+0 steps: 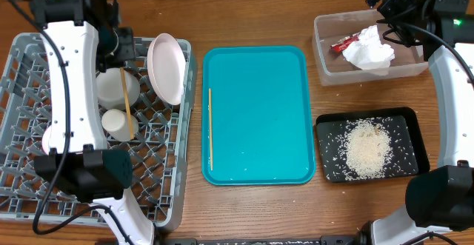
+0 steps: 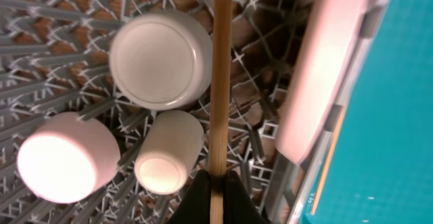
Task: Sort waste into correct bins and load items into the dishwasher
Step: 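Carry the chopstick to the dish rack and insert it among the cups, then move the left gripper back to the second chopstick on the teal tray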
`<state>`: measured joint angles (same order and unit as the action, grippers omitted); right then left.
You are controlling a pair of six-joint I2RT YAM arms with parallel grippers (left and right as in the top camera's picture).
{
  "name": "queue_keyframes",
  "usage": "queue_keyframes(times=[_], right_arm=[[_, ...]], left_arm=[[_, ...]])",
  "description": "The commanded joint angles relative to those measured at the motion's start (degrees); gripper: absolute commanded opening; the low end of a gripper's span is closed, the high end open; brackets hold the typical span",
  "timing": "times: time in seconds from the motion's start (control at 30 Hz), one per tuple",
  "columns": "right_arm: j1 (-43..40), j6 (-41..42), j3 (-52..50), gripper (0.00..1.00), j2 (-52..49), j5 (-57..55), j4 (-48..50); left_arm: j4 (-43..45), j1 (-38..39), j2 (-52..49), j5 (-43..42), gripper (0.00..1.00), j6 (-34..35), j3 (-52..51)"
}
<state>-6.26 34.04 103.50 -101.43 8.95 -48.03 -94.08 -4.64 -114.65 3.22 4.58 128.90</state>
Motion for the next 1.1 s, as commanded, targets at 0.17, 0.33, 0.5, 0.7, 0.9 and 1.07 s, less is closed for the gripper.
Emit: queue_keyframes(times=[0.17,0.33,0.5,0.7,0.9,1.07], right_arm=[[0.13,-0.46,0.76,1.0,0.37,-0.52,0.24],[0.13,-0.46,0.76,1.0,0.37,-0.52,0.24],[0.13,-0.46,0.76,1.0,0.37,-0.52,0.22],[0.13,-0.46,0.76,1.0,0.37,-0.52,0.22],[0.13,-0.46,0.76,1.0,0.37,-0.52,0.22],[0.13,-0.46,0.76,1.0,0.37,-0.52,0.24]], left_arm=[[4.85,-0.11,-0.76,-2.86,0.04,-3.32,-10.82],[8.02,0.17,-0.85,-4.15,0.04,-3.37,-15.78],[10.6,0.17,-0.87,-5.68,0.27,-3.34,-19.39],[11.41,0.17,-0.83,-6.03,1.0,-2.73,-19.74],[8.74,0.15,-0.72,-6.08,0.95,1.55,-14.36],[2.16,0.22,-0.66,-8.31,0.9,2.32,-4.22]])
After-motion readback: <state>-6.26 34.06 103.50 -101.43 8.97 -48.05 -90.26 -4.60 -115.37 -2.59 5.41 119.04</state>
